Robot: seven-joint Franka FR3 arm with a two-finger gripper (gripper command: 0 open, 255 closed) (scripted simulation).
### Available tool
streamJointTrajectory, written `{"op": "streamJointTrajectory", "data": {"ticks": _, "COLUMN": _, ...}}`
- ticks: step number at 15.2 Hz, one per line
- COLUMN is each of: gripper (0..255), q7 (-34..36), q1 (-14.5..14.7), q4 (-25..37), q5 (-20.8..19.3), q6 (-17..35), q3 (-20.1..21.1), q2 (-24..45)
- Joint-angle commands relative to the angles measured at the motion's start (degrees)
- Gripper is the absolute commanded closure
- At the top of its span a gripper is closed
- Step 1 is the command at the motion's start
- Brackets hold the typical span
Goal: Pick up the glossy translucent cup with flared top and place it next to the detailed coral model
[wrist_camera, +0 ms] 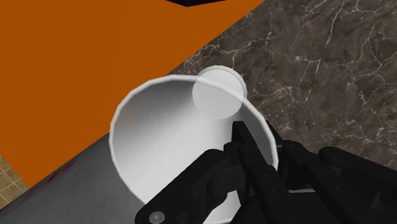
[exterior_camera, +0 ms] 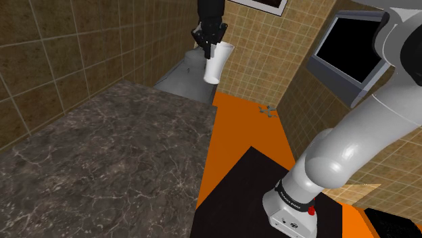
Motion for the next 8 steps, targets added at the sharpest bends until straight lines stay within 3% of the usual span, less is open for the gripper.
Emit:
{"op": "streamJointTrajectory", "data": {"ticks": 1, "gripper": 255, "q7": -0.15, "q1": 0.04, "q4": 2.41, "q5": -0.17, "q6": -1.92, "q3": 0.17, "q2": 0.53}}
{"op": "streamJointTrajectory", "data": {"ticks": 8, "gripper": 255, "q7": -0.74, "q1": 0.1, "q4": 9.37, "q5": -0.92, "q6": -7.03, "q3": 0.57, "q2": 2.48}}
